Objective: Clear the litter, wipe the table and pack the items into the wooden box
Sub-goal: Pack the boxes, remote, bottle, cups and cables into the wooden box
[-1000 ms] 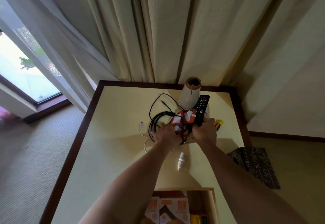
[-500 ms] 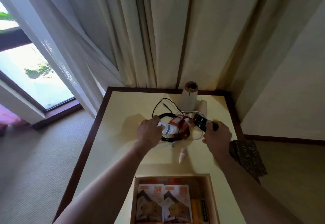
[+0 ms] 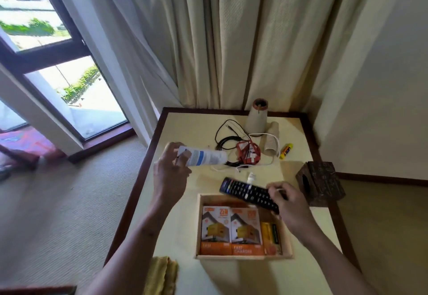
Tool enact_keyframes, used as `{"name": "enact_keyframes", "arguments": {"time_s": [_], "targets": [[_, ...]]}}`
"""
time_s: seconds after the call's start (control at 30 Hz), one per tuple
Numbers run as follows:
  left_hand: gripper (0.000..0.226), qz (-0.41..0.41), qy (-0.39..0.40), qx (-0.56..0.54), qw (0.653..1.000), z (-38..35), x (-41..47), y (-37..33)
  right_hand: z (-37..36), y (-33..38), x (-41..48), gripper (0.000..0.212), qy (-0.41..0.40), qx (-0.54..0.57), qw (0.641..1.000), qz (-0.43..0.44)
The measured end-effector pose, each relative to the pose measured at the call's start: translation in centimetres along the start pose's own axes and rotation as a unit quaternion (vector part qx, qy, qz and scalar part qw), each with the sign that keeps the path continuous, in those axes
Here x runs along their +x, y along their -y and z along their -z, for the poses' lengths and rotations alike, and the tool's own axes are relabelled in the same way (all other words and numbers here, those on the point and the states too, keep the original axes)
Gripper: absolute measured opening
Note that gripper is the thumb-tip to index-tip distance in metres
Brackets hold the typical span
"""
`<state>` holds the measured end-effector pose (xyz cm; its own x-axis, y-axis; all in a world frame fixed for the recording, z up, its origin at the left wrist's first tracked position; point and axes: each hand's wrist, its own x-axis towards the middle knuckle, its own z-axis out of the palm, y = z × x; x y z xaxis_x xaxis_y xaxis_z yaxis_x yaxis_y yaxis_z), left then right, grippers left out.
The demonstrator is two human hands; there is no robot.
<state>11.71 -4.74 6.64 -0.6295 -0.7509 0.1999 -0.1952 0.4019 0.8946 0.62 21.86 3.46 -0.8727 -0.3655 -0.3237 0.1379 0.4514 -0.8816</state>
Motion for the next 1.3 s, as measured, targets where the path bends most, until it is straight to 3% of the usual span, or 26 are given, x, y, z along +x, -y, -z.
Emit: {"name": "enact_keyframes", "arguments": {"time_s": [0.1, 0.23, 0.33, 0.47, 0.53, 0.67, 0.73, 0.87, 1.0, 1.3], "targets": [[0.014, 0.007, 0.114, -0.014, 0.993, 0.7, -3.6, 0.2, -1.4, -2.8, -1.2, 0.014, 0.109, -0.108, 0.988, -0.022], [0.026, 0.062, 0.229, -0.108, 0.966, -1.5, -7.3, 2.1, -2.7, -4.2, -2.2, 0.011, 0.187, -0.142, 0.97, -0.055], [0.023, 0.071, 0.257, -0.078, 0.961, -3.3, -8.9, 4.9, -2.8, -5.1, -2.5, 0.016, 0.141, -0.185, 0.971, -0.055], [0.041, -0.023, 0.334, 0.052, 0.941, -3.5, -9.3, 7.2, -2.7, -6.2, -3.1, 0.032, 0.067, -0.248, 0.965, -0.043], [0.044, -0.087, 0.393, 0.138, 0.905, -3.2, -8.9, 7.4, -3.0, -6.4, -3.3, 0.035, 0.07, -0.261, 0.962, -0.044], [0.045, -0.152, 0.488, 0.312, 0.801, -4.1, -8.3, 5.4, -3.7, -6.4, -3.6, 0.038, 0.079, -0.258, 0.962, -0.041], [0.055, -0.15, 0.499, 0.37, 0.769, -5.3, -8.4, 4.4, -4.0, -6.4, -3.6, 0.037, 0.078, -0.254, 0.963, -0.037], [0.058, -0.121, 0.472, 0.387, 0.783, -7.6, -8.6, 4.1, -4.2, -6.3, -3.4, 0.034, 0.061, -0.242, 0.968, -0.041], [0.059, -0.113, 0.487, 0.399, 0.768, -8.9, -8.2, 5.2, -4.3, -6.2, -3.5, 0.037, 0.04, -0.233, 0.97, -0.05], [0.055, -0.135, 0.486, 0.381, 0.775, -7.5, -7.9, 6.7, -4.0, -6.4, -3.7, 0.036, 0.078, -0.235, 0.969, -0.021]]}}
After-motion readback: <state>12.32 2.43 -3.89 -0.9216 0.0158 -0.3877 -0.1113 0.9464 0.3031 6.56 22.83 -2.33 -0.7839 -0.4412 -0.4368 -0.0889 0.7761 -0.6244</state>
